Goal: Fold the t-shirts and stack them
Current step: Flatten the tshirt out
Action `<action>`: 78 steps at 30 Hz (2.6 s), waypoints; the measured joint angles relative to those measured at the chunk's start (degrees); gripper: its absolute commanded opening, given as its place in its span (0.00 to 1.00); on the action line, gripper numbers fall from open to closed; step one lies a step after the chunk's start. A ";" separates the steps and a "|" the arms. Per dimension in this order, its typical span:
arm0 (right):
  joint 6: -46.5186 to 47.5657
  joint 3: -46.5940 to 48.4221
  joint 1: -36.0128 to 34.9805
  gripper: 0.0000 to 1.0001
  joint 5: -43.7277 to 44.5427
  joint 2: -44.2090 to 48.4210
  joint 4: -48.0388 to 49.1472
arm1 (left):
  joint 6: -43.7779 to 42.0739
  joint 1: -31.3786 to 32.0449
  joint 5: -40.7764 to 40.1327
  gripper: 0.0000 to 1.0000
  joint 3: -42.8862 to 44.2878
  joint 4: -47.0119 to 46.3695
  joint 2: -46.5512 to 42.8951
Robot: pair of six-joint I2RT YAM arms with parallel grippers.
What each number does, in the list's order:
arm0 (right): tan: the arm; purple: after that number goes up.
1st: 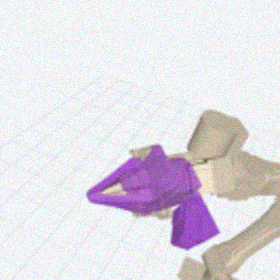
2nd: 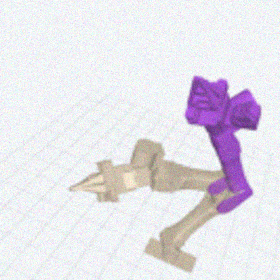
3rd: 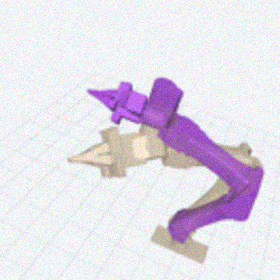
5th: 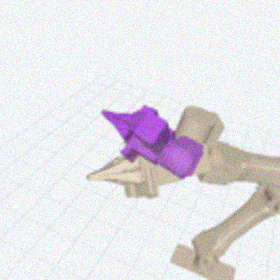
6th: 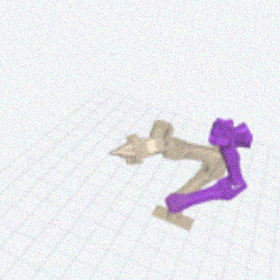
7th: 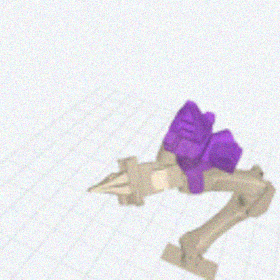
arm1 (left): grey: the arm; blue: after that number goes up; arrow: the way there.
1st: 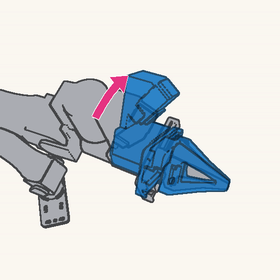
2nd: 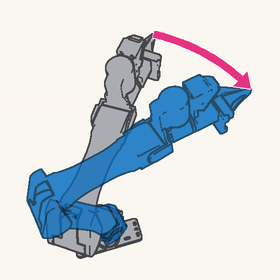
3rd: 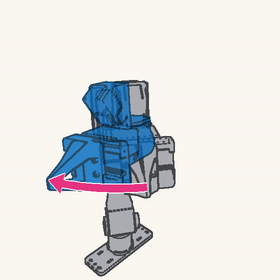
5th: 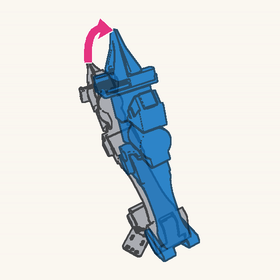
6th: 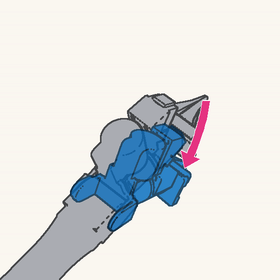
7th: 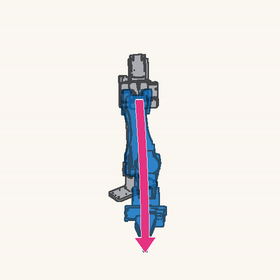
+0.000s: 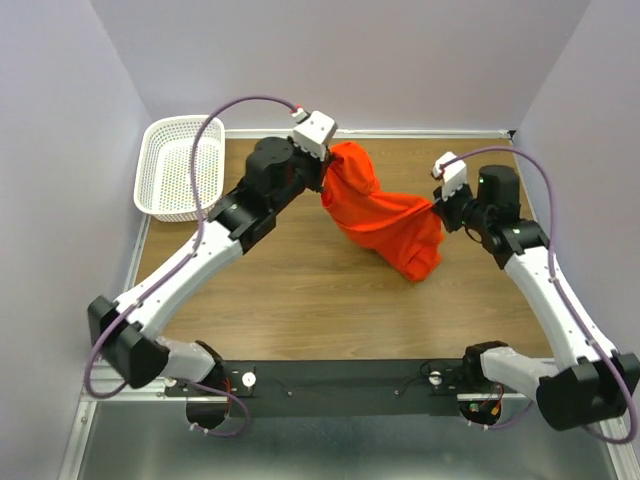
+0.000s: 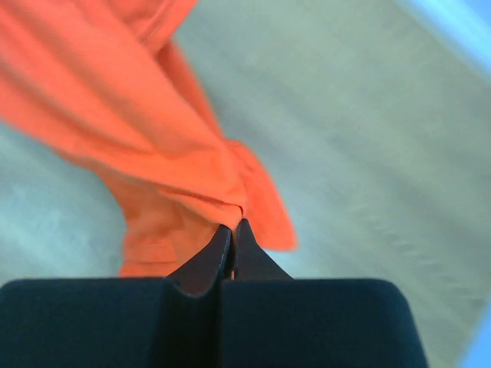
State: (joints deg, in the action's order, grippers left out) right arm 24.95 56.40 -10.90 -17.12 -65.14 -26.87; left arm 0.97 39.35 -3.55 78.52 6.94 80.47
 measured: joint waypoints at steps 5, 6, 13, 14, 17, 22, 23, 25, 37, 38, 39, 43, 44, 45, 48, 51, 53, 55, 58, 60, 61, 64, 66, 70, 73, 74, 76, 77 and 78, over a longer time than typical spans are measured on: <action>0.22 9.14 0.02 0.01 5.25 5.92 0.26 | 1.40 -0.48 0.33 0.00 -1.11 -0.39 -8.94; 0.17 11.15 0.02 0.01 6.69 6.82 0.28 | 1.68 -0.68 0.24 0.00 -1.31 -0.37 -10.58; -0.50 19.98 -0.02 0.01 9.62 10.38 0.66 | 3.15 -1.68 -1.81 0.00 -2.73 -0.22 -19.76; -0.50 20.59 -0.02 0.00 9.53 10.80 0.66 | 3.54 -1.68 -1.81 0.00 -2.82 -0.24 -20.76; -0.72 23.76 -0.02 0.01 7.74 11.61 -0.57 | 6.05 -1.79 0.74 0.00 -3.61 -0.79 -23.85; -2.14 34.73 0.00 0.00 3.91 9.90 -4.74 | 13.05 -1.88 6.51 0.00 -4.87 -3.82 -28.35; -2.56 37.77 0.00 0.01 3.15 9.11 -5.42 | 14.93 -1.90 7.37 0.00 -5.09 -4.63 -29.20; -3.37 43.47 0.00 0.01 1.81 7.45 -6.34 | 18.40 -1.90 8.66 0.00 -5.35 -6.49 -30.82; -4.92 41.75 0.02 0.01 -4.81 4.76 -7.13 | 27.98 -1.99 9.16 0.00 -12.55 -15.76 -32.98; -4.94 40.54 0.02 0.01 -4.76 4.28 -7.43 | 28.28 -2.08 9.09 0.00 -13.51 -16.13 -32.00; -4.94 39.91 0.02 0.01 -4.68 3.74 -7.67 | 28.65 -2.16 8.83 0.00 -14.34 -16.57 -30.53; -4.98 39.26 0.02 0.01 -0.98 0.02 -8.41 | 29.11 -2.75 8.79 0.00 -12.07 -17.57 -20.48; -4.98 39.50 0.02 0.01 0.07 -0.59 -8.46 | 29.11 -2.86 9.27 0.00 -10.19 -17.07 -17.49; -4.98 40.26 0.04 0.00 1.44 -1.20 -8.74 | 29.09 -2.95 9.70 0.00 -7.30 -17.05 -13.42; -5.01 43.56 0.04 0.00 3.32 -2.47 -9.14 | 28.98 -3.30 11.41 0.00 2.47 -16.39 -4.09; -4.98 48.39 0.04 0.01 4.48 -2.38 -8.83 | 28.65 -3.37 12.35 0.00 12.04 -15.82 2.01; -4.96 50.12 0.04 0.01 4.57 -1.03 -8.09 | 27.96 -3.43 12.61 0.00 16.90 -15.52 3.26; -4.96 50.10 0.04 0.01 4.48 1.09 -7.56 | 27.32 -3.72 12.76 0.00 18.82 -15.91 2.82; -4.94 46.40 0.04 0.01 1.90 5.81 -7.28 | 26.69 -4.31 13.07 0.00 17.00 -17.59 -0.81; -4.81 42.69 0.09 0.01 -1.95 8.57 -7.91 | 26.71 -5.53 13.33 0.00 10.14 -20.15 -4.81; -4.76 40.79 0.09 0.01 -3.56 9.20 -7.76 | 27.23 -6.64 13.60 0.00 5.53 -20.83 -7.17; -4.37 29.40 0.09 0.00 -13.22 11.10 -7.56 | 30.18 -11.50 14.69 0.15 -10.78 -23.32 -11.89; -3.54 19.76 0.09 0.14 -19.69 9.70 -9.14 | 32.46 -14.99 15.61 0.60 -19.54 -23.85 -11.61; 1.42 4.59 -1.99 0.88 -28.70 1.92 -12.59 | 35.50 -19.98 16.26 0.85 -30.73 -18.40 -6.36; 4.83 0.33 -4.70 0.94 -29.59 0.22 -16.00 | 35.21 -21.79 14.19 0.91 -34.40 -11.78 -5.68; 5.75 0.26 -5.22 0.95 -29.59 0.87 -16.50 | 35.15 -22.03 13.25 0.91 -34.53 -10.64 -6.47; 6.08 0.33 -5.29 0.95 -28.94 2.84 -15.58 | 34.75 -22.16 10.97 0.91 -34.62 -9.66 -9.40; 5.99 0.33 -5.29 0.95 -28.46 3.43 -15.10 | 34.62 -22.16 10.14 0.91 -34.60 -9.44 -11.15; 5.70 0.35 -5.29 0.95 -27.96 3.52 -14.32 | 34.56 -22.25 9.29 0.91 -34.62 -9.38 -13.77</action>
State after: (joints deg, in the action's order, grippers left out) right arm 30.65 56.75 -16.19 -45.08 -61.63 -41.19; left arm 35.53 17.10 5.74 43.90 -2.44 66.70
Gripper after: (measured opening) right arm 0.951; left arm 0.908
